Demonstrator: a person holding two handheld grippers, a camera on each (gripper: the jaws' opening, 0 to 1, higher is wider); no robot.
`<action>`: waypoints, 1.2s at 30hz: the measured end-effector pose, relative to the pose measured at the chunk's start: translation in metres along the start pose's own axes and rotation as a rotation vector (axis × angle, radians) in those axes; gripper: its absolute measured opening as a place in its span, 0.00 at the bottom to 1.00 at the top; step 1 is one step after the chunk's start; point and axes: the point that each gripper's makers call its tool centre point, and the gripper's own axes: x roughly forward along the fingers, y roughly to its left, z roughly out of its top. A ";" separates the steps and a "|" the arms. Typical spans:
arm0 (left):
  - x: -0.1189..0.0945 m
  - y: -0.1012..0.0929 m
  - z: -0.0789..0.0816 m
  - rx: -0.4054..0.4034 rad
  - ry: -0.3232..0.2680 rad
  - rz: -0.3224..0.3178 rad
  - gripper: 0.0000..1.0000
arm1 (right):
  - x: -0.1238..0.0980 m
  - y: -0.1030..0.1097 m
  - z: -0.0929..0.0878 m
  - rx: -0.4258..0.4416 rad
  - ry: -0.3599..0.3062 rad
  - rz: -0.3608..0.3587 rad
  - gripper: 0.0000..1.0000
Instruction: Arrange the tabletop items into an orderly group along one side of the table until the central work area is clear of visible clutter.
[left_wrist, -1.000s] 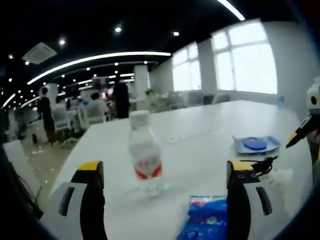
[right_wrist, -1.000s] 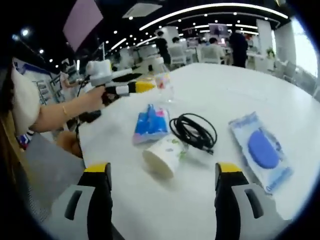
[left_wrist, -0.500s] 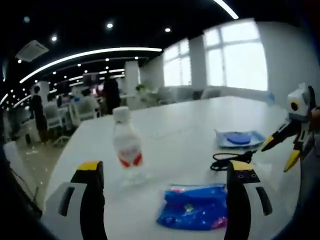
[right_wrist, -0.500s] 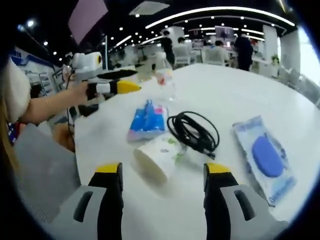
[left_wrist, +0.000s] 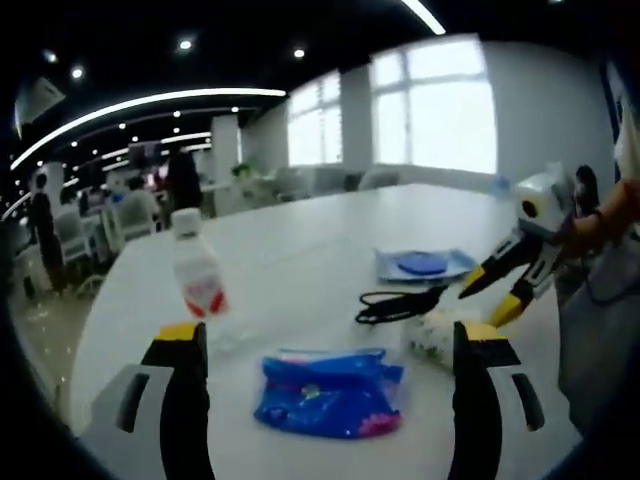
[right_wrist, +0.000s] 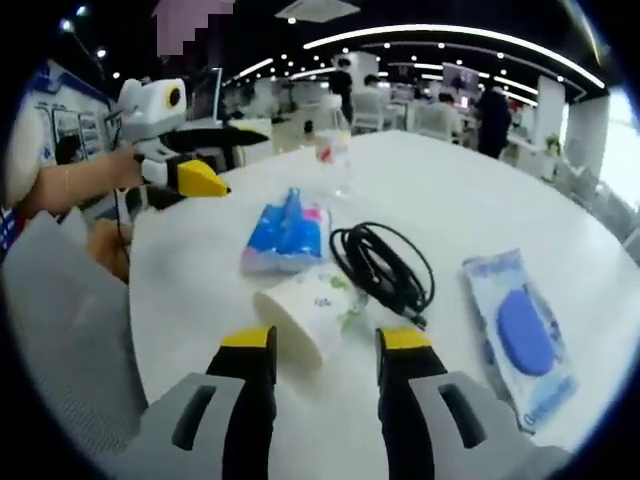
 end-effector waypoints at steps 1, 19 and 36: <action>-0.001 -0.003 0.000 0.000 -0.001 -0.007 0.99 | 0.000 0.000 0.000 0.000 -0.002 0.000 0.35; -0.009 -0.035 0.007 -0.015 -0.033 -0.070 0.99 | 0.003 -0.007 0.005 -0.119 0.035 -0.055 0.12; -0.016 -0.057 0.017 0.029 -0.063 -0.131 0.97 | -0.018 -0.007 0.008 0.031 0.116 -0.055 0.01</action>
